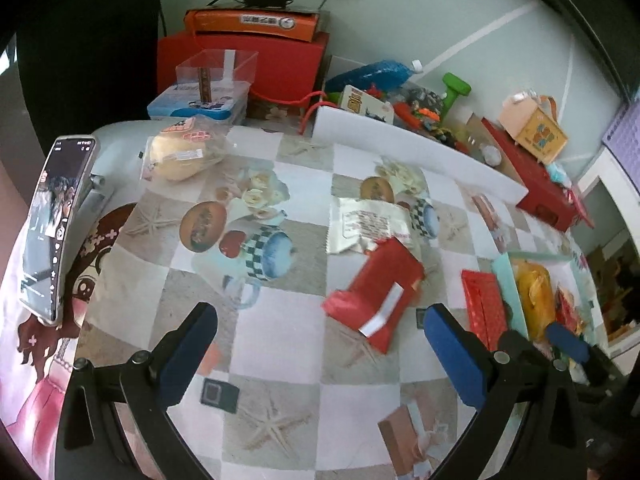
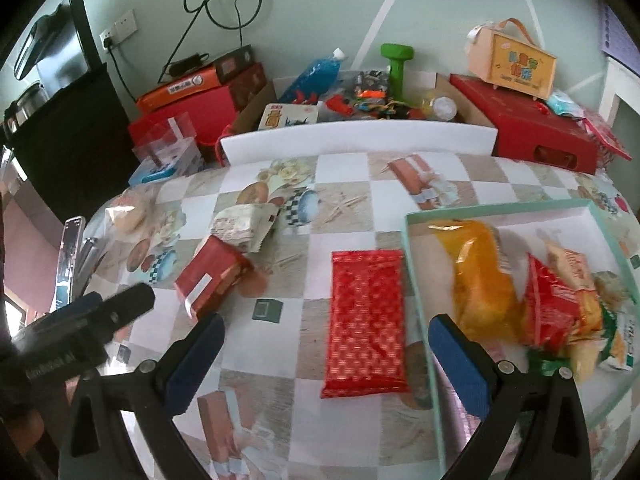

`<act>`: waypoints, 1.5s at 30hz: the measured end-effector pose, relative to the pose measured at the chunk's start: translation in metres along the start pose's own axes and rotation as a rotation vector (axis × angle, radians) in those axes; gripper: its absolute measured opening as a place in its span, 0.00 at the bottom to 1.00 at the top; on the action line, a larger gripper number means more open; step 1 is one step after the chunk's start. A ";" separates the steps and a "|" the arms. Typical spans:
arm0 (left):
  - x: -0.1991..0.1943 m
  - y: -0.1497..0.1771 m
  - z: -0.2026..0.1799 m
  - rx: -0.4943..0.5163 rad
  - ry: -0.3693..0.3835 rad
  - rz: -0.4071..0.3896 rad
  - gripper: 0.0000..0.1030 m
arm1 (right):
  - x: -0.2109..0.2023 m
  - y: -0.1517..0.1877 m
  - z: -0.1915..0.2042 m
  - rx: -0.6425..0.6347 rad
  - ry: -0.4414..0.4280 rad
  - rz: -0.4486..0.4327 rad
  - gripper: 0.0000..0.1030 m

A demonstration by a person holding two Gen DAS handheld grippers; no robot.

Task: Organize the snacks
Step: 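Move both grippers away from the tray toward the remaining snacks, then grasp the wrapped bun with the left gripper while the right grasps the red box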

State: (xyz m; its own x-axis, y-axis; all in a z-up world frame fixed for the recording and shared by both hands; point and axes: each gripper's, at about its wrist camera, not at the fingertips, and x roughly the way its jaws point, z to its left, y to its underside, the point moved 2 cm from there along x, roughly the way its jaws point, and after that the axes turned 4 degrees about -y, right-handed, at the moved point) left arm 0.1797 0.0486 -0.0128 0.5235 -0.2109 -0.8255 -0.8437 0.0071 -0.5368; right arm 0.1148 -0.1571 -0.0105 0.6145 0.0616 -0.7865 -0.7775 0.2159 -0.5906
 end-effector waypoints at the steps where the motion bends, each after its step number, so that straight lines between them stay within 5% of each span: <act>1: 0.001 -0.002 0.002 0.000 0.000 0.002 1.00 | 0.002 0.000 0.002 0.003 -0.003 0.003 1.00; 15: 0.026 -0.039 0.036 0.007 0.062 0.029 1.00 | 0.038 -0.018 0.040 0.015 -0.048 0.006 1.00; 29: 0.035 -0.110 0.076 0.039 -0.064 0.003 1.00 | 0.078 -0.031 0.084 0.012 -0.060 0.049 0.99; 38: 0.064 -0.132 0.093 0.012 -0.113 0.050 0.99 | 0.097 -0.029 0.083 0.018 -0.032 0.091 0.84; 45: 0.088 -0.138 0.087 0.046 -0.169 0.094 0.90 | 0.102 -0.027 0.081 0.015 -0.048 0.100 0.71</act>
State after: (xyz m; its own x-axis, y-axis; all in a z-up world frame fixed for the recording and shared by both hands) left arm 0.3529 0.1138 -0.0268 0.4589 -0.0398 -0.8876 -0.8853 0.0642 -0.4606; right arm 0.2096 -0.0773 -0.0598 0.5396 0.1302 -0.8318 -0.8336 0.2213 -0.5061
